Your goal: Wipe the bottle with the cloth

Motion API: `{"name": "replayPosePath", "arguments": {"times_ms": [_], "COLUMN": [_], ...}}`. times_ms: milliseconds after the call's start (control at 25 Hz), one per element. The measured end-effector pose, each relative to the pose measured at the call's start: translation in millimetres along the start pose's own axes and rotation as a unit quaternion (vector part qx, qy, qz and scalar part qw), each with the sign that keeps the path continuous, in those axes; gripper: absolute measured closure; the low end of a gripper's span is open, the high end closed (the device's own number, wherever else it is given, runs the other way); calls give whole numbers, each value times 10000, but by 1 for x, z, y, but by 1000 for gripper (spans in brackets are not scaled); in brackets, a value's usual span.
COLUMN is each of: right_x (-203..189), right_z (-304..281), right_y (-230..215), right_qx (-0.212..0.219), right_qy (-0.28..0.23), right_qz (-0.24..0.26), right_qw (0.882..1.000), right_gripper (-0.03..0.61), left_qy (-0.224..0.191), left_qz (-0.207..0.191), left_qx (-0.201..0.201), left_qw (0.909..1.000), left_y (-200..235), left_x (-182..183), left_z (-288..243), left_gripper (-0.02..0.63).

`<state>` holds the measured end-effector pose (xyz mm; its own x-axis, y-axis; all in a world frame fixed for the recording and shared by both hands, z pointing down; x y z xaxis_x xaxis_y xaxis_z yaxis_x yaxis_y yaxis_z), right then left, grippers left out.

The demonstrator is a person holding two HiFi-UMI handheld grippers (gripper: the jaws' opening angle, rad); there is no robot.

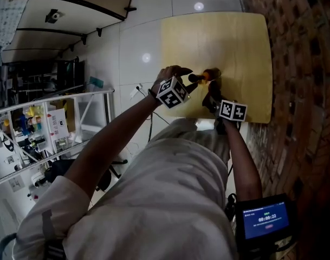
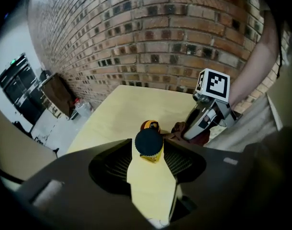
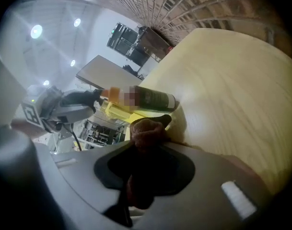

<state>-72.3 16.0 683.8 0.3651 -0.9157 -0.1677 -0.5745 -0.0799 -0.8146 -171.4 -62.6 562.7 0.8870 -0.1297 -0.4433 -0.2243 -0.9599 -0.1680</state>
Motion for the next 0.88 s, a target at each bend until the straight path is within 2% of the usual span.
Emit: {"name": "replayPosePath", "arguments": {"times_ms": [120,280,360,440,520,640,680,760,880], "right_x": [-11,-15,-15,-12,-7,7,14,26,42], "right_z": [2,4,4,6,11,22,26,30,31], "right_y": [-3,-3,-1,5,12,33,43,62,82], "right_qx": [15,75,89,123,224,698,909,1285,1622], "right_qy": [-68,-244,-324,-491,-746,-1202,-1351,-1618,-1811], "right_qz": [58,75,183,375,490,419,384,351,234], "right_qw": [10000,9996,9993,9980,9958,9894,9859,9778,9697], "right_gripper": [494,494,494,494,494,494,494,495,494], "left_qy": [69,299,417,462,438,349,336,336,264], "left_qz": [-820,-1905,-2173,-2119,-1684,-320,204,1034,1580], "left_qx": [-287,-842,-1002,-1003,-848,-417,-273,-54,184], "left_qw": [9962,9776,9701,9710,9811,9980,9989,9941,9869], "left_y": [1,-4,-5,-4,-1,8,10,11,3], "left_x": [-1,1,2,4,8,10,9,5,10], "left_z": [-2,-7,-10,-11,-13,-14,-14,-13,-12], "left_gripper": [387,389,431,433,434,436,436,439,440]}}
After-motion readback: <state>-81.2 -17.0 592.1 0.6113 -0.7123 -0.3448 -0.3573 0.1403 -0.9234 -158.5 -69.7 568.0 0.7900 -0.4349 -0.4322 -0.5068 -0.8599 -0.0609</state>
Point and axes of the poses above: the fingertips, and each gripper's own axes: z backward along the fingers, y to its left, x out of its top, the point moved 4 cm from there along z, backward along the fingers, and after that the axes turned 7 degrees about -z, right-handed, at the moved point
